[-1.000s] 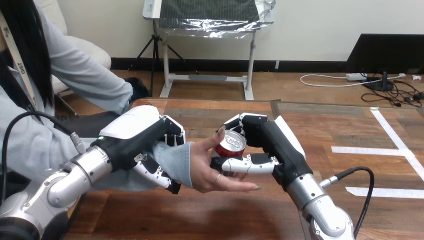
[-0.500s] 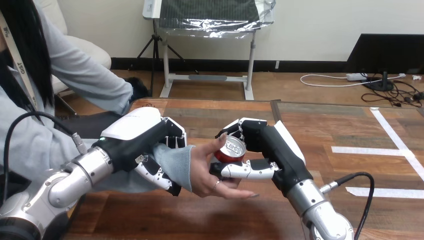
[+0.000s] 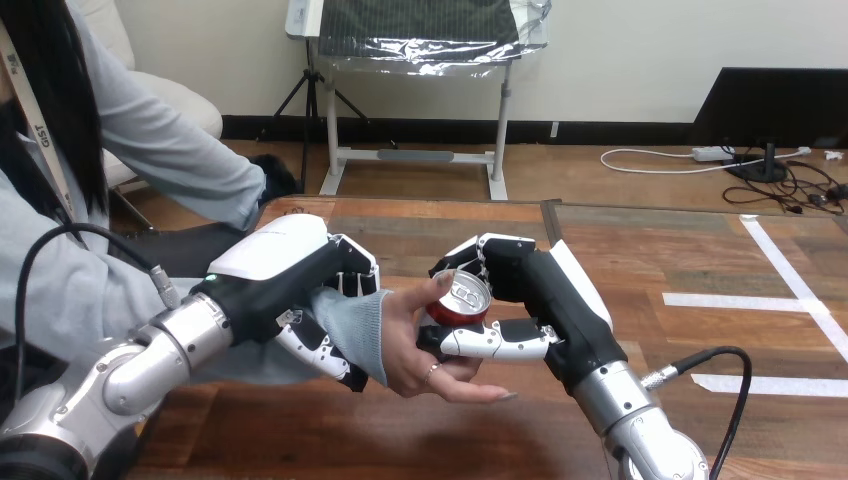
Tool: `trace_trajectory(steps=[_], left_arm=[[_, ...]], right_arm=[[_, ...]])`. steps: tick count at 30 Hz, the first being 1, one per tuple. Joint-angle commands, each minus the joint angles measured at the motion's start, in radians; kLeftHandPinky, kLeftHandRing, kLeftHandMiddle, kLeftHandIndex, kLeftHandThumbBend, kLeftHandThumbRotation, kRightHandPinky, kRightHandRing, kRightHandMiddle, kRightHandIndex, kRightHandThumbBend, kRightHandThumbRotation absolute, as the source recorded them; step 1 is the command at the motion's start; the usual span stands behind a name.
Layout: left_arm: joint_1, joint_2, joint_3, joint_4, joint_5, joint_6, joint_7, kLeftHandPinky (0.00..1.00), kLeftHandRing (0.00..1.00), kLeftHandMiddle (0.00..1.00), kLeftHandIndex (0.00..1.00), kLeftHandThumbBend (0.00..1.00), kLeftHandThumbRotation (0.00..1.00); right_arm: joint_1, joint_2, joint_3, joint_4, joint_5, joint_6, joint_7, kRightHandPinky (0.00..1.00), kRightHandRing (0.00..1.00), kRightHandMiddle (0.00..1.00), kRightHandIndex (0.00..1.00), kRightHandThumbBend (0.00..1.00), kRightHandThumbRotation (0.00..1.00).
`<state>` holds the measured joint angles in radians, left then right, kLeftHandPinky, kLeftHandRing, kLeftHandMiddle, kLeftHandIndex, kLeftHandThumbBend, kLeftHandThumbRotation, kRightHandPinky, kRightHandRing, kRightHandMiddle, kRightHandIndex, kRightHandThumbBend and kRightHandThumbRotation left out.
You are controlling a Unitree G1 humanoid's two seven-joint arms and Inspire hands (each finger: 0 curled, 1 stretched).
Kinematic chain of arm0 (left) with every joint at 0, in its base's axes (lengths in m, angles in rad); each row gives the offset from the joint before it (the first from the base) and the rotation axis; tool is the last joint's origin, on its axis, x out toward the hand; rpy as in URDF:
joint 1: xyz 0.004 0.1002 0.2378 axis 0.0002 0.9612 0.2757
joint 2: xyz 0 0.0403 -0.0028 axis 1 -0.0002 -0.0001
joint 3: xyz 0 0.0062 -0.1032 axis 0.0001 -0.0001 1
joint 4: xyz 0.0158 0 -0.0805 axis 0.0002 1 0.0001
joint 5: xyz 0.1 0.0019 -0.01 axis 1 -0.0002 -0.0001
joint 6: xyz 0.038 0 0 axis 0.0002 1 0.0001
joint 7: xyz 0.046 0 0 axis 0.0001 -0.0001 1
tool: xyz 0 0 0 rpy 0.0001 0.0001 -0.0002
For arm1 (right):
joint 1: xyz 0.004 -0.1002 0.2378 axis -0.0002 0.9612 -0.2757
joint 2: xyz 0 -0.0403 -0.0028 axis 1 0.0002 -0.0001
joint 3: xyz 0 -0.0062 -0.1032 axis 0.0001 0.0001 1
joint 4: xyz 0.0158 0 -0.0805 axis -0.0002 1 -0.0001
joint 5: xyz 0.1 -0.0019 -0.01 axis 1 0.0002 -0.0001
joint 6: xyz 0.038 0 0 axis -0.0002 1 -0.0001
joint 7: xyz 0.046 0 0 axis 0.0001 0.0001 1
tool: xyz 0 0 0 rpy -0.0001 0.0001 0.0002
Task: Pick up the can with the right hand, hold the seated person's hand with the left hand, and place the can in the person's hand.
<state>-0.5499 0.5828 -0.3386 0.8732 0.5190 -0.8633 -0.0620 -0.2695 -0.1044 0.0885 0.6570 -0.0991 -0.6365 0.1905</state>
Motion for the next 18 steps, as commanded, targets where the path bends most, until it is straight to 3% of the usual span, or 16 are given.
trace_trajectory(steps=[1,18], left_arm=[[-0.063,-0.033,0.035,-0.072,-0.032,-0.037,0.032,0.21,0.26,0.34,0.36,0.91,0.0],[-0.058,-0.035,0.036,-0.067,-0.029,-0.037,0.034,0.22,0.28,0.35,0.38,0.92,0.0]], right_arm=[[-0.04,0.015,0.007,-0.078,0.001,-0.001,-0.006,0.32,0.37,0.45,0.49,0.78,0.0],[-0.047,0.004,0.004,-0.092,-0.006,0.022,-0.019,0.33,0.39,0.46,0.5,0.78,0.0]])
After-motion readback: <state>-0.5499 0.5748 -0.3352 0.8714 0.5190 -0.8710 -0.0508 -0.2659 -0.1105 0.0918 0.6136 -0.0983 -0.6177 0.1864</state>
